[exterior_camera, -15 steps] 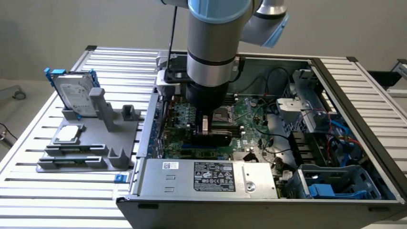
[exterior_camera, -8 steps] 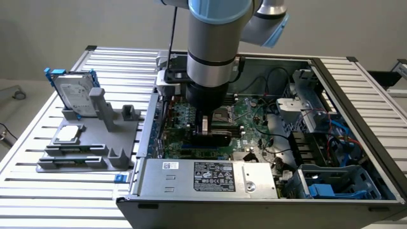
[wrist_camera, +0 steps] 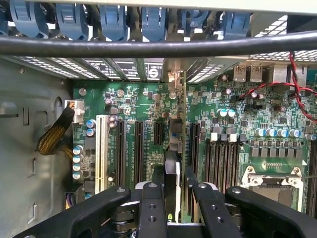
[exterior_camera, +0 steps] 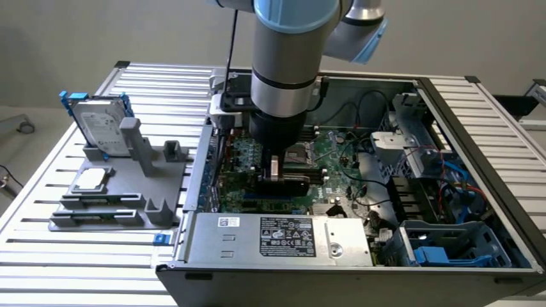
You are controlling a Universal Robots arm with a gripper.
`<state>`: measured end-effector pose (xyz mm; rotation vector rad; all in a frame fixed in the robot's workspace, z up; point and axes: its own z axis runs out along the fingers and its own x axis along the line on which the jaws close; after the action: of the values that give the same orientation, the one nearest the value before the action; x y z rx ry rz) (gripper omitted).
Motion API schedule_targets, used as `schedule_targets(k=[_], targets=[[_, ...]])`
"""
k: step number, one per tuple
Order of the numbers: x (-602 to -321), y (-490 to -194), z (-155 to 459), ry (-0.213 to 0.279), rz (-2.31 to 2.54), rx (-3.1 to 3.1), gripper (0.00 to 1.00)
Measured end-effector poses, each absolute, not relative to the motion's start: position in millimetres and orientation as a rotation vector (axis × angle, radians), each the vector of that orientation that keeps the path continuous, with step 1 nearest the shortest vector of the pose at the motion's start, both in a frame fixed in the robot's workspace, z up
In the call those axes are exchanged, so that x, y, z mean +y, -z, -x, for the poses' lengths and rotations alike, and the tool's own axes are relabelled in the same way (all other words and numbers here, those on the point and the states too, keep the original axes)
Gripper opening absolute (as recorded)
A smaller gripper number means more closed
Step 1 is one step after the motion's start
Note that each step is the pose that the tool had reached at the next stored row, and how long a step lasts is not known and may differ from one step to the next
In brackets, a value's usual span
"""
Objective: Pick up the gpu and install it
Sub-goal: 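Insert the gpu into the slot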
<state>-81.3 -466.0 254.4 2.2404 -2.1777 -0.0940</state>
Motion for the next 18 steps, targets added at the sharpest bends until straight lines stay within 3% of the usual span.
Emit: schedule_targets(k=[18], targets=[[-469.0,-253.2,80.5,0.114,-2.248,-2.184,0.27]])
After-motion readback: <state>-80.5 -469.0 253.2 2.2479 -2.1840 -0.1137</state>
